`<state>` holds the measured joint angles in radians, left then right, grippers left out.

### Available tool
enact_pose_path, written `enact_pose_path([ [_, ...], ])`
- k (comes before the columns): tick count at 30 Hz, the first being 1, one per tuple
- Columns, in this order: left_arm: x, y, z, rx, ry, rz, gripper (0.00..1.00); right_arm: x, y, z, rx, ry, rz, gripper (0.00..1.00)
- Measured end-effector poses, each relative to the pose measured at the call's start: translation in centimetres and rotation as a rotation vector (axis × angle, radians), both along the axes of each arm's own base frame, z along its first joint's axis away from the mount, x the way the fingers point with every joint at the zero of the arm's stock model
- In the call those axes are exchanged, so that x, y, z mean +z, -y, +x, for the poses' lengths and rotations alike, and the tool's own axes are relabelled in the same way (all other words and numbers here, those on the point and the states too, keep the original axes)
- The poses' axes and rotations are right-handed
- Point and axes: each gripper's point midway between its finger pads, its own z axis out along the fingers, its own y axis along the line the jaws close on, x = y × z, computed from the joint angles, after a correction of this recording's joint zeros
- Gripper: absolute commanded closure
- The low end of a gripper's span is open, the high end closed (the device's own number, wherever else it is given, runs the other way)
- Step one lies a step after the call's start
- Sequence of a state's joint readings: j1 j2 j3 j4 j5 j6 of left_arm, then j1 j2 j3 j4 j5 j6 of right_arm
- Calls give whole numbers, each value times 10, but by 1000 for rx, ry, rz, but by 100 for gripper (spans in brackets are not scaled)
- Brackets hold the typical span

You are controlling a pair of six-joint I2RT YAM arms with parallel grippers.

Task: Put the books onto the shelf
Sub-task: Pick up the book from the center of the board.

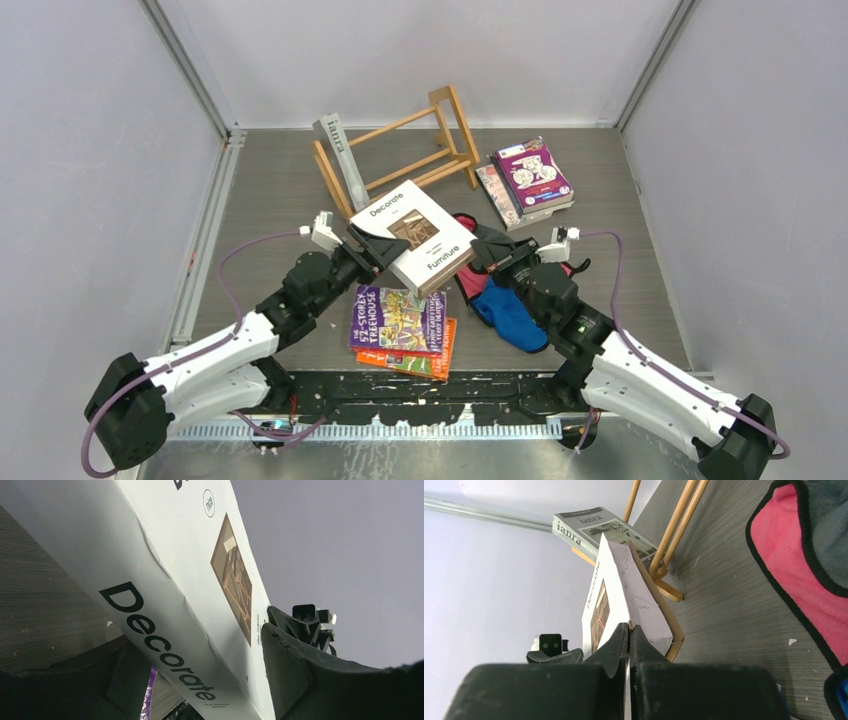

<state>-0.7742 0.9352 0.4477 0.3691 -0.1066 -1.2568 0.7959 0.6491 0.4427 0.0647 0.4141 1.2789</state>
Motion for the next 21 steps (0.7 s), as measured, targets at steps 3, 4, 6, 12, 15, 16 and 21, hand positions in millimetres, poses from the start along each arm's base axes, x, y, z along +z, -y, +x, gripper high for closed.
enact_pose_path([
  [3,0,-1,-1,10,9,-10,33,1,-3,0,2,2,11,99],
  [4,0,-2,-1,12,12,-12,36,1,-5,1,3,4,16,99],
  [6,3,-3,-2,16,23,-20,42,2,-6,1,4,7,24,99],
  [12,18,-8,-4,28,59,-54,54,0,-7,0,5,13,44,99],
  [15,20,-8,-5,30,67,-57,55,-2,-7,0,5,12,47,93],
  [16,20,-8,-5,30,68,-54,55,-3,-7,0,4,12,47,89],
  [21,18,-6,-9,22,85,-20,55,-10,-4,0,-7,4,27,63],
])
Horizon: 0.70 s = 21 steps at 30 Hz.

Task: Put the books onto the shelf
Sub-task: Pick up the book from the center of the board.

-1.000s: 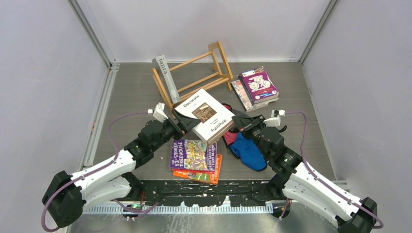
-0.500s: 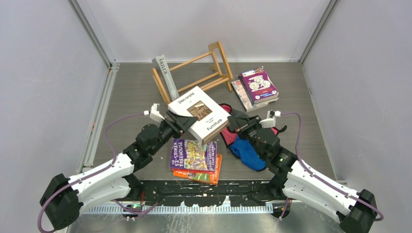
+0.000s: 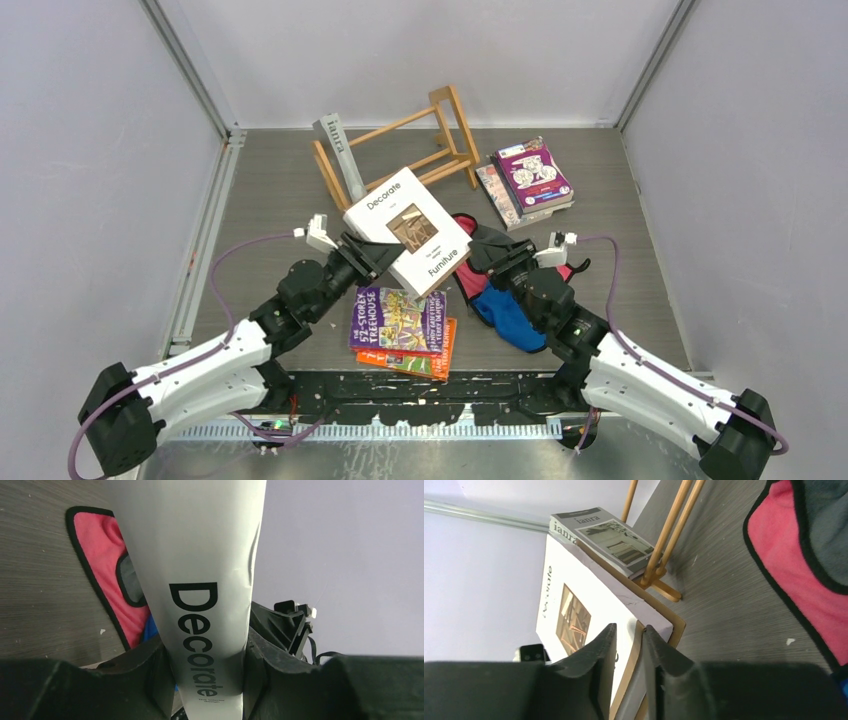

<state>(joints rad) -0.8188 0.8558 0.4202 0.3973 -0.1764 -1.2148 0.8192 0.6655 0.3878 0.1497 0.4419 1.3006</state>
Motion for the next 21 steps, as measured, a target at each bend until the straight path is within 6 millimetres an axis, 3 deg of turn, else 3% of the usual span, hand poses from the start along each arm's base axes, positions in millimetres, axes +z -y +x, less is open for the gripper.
enact_pose_path([
  [6,8,4,-3,2,49,70,56,3,5,-1,-15,14,-11,54],
  [14,30,7,-1,37,127,183,57,7,12,0,-39,42,-30,52],
  [21,42,4,10,104,158,340,58,-7,23,0,-61,38,-176,51],
])
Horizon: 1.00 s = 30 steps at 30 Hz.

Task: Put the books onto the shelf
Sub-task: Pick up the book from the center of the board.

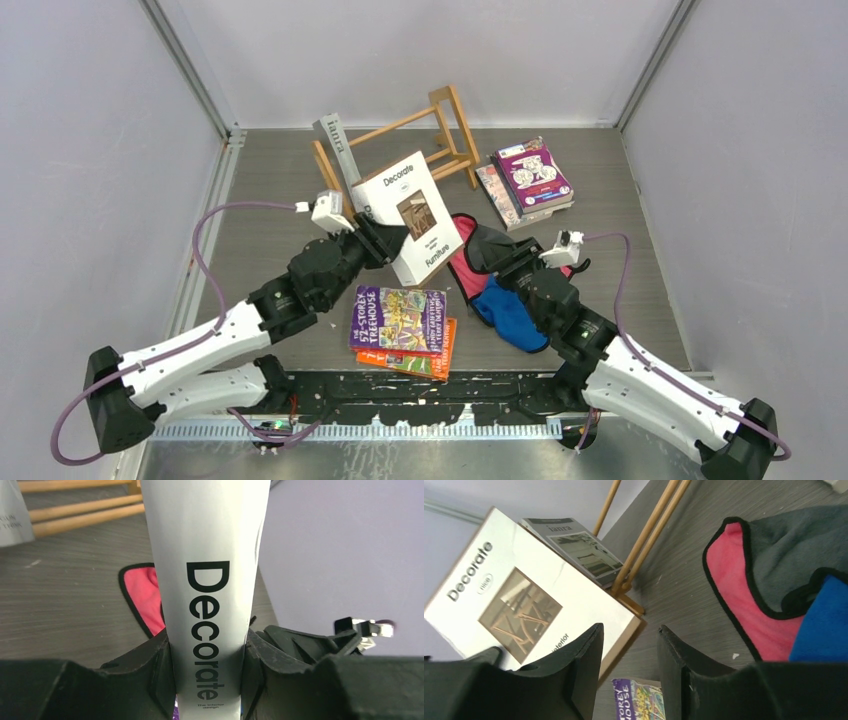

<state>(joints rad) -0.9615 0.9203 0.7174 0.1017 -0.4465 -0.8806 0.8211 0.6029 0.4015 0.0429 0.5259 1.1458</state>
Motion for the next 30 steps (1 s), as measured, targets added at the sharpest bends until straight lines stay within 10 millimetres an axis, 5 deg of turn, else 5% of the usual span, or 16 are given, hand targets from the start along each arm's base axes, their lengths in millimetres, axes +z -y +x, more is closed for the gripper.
enact_pose_path([
  [8,9,10,12,56,27,177,60,21,-6,2,58,38,-273,48],
  [17,18,32,21,73,41,360,60,54,-51,-23,220,200,-665,43],
  [30,49,43,34,93,43,439,59,49,-92,-64,233,389,-1067,36],
])
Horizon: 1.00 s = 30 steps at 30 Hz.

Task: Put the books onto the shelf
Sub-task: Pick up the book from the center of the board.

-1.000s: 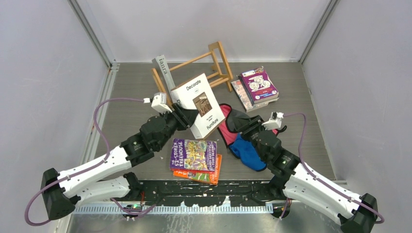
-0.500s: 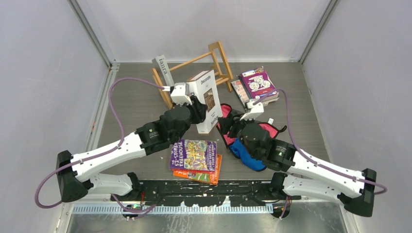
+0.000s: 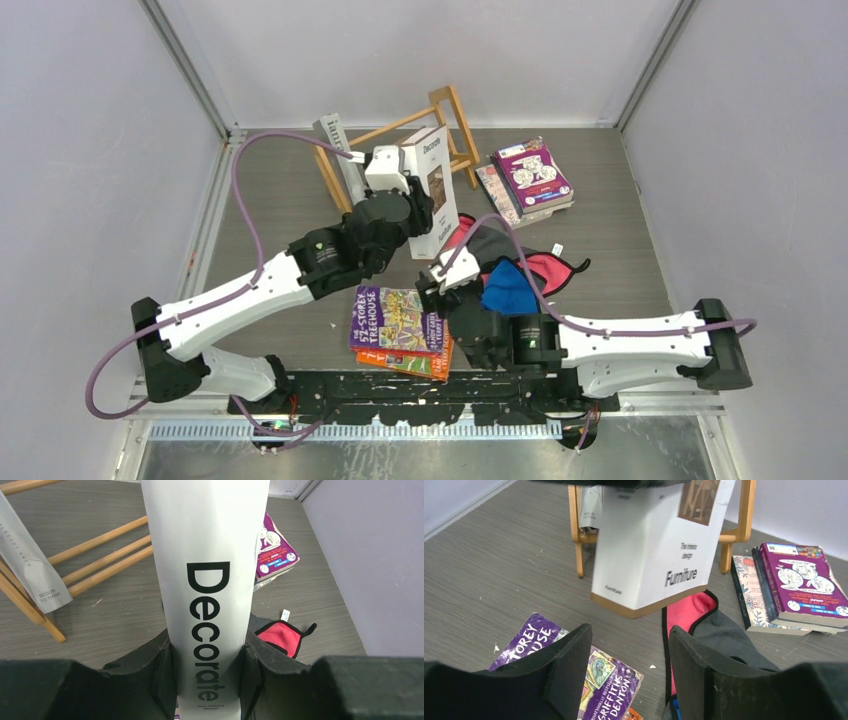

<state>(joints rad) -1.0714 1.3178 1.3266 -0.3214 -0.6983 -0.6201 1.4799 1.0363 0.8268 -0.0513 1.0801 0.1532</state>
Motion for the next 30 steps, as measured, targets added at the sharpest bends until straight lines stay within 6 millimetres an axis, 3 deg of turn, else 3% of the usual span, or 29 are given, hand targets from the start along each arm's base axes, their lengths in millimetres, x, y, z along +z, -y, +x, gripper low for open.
enact_pose_path([
  [7,9,5,-1,-5,-26,-12,59,-1,-16,-3,-46,72,-54,36],
  [17,-1,7,-6,-19,-76,-19,59,17,-23,1,-140,125,-38,31],
  [21,-1,10,-8,-25,-88,-39,60,14,-27,4,-174,136,-49,31],
  [30,3,10,-13,-43,-104,-77,60,15,-18,20,-254,138,-33,34],
])
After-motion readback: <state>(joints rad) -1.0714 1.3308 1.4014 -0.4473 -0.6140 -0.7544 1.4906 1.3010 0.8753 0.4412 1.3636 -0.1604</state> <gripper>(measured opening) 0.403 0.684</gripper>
